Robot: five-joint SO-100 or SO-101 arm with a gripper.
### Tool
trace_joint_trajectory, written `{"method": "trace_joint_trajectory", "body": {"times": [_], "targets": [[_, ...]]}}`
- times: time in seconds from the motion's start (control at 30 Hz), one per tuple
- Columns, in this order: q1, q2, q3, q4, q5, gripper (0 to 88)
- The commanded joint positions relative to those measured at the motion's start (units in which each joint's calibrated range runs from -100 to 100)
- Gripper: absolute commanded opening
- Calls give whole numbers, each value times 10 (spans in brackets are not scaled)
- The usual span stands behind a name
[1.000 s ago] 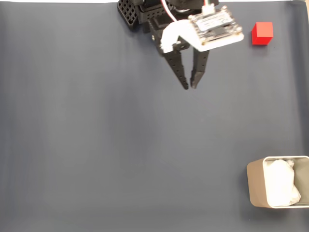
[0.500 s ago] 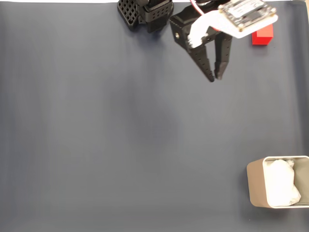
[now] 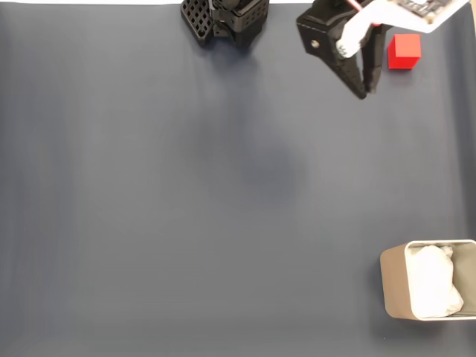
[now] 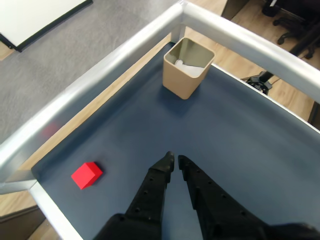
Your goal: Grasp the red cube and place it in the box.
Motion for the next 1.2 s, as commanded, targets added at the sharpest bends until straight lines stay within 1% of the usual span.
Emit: {"method": "trace_joint_trajectory", "body": {"times": [0.0,0.6,0.83,1.17], "targets": [[-30,-15,1,-10,3,2],[-153,-38,86,-56,15,12],[-208,-38,111,-65,8,71],[-240,-49,157,-96,19,196]]}}
